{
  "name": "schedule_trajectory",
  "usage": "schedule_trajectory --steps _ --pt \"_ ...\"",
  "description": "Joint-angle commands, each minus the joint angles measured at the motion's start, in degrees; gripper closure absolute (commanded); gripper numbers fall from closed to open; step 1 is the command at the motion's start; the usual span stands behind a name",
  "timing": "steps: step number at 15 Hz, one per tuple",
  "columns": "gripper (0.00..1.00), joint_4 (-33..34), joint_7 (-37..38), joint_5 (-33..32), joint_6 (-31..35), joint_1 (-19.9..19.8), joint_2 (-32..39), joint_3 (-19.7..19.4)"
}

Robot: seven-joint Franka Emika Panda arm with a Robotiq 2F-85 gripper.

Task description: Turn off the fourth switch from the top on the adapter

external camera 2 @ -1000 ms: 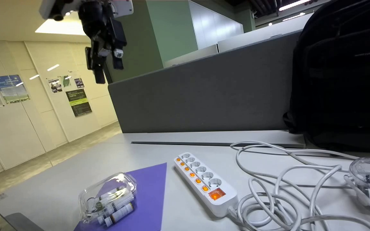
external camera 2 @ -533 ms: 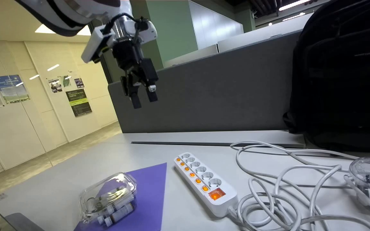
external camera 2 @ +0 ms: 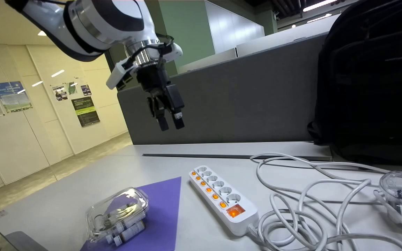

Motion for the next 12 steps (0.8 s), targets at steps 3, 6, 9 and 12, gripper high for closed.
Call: schedule_trajectory --steps 3,6,9,12 --pt "0.00 -0.8 4.0 -2.0 3.5 0.6 -0.3 -1.0" --pt "0.00 -0.5 10.1 -6.1 6.1 0.7 1.1 -1.9" --pt "0.25 0.6 14.8 -9.9 6.2 0.7 4.3 -3.1" --pt "0.49 1.8 17.9 -12.8 6.9 1.0 8.4 -4.9"
